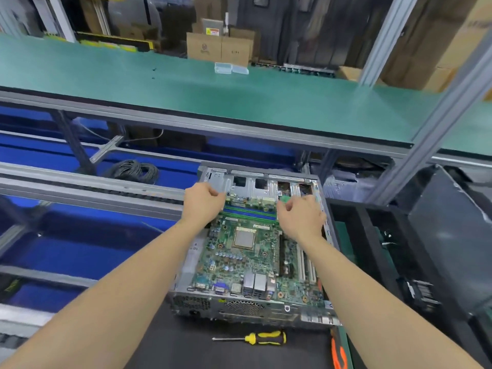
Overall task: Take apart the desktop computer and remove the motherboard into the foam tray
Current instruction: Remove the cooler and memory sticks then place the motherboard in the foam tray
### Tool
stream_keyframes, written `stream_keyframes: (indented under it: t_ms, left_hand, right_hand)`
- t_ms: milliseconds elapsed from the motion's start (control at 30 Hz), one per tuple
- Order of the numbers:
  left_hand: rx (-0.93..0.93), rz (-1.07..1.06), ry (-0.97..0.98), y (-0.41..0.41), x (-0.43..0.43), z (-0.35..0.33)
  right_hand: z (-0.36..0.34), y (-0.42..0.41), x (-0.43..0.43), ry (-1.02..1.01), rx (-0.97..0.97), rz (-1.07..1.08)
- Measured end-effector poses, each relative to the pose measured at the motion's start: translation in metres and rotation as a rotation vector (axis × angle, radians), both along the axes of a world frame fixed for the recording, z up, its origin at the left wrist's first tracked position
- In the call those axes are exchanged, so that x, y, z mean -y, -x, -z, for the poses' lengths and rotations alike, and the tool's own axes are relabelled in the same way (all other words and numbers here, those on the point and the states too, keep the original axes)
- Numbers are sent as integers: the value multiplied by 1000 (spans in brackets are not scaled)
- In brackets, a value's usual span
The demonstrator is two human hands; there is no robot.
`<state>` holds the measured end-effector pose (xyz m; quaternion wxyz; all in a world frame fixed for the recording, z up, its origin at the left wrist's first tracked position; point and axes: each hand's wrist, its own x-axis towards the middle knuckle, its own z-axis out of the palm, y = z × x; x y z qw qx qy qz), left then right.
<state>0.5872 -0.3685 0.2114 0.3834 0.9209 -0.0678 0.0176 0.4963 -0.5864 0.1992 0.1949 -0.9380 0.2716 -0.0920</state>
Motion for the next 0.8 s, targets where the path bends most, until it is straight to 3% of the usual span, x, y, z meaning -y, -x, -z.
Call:
stream_keyframes:
  t_ms: [233, 633, 800]
  left_hand:
    - [11, 108, -31, -2, -5, 7]
    - [35, 172, -51, 2, -4, 9]
    - [-76, 155, -49, -1, -3, 3]
  right_hand:
    - [14, 1, 4, 16, 52, -81]
    - [16, -1, 5, 37, -17, -118]
    - [17, -2, 6, 14, -11, -92]
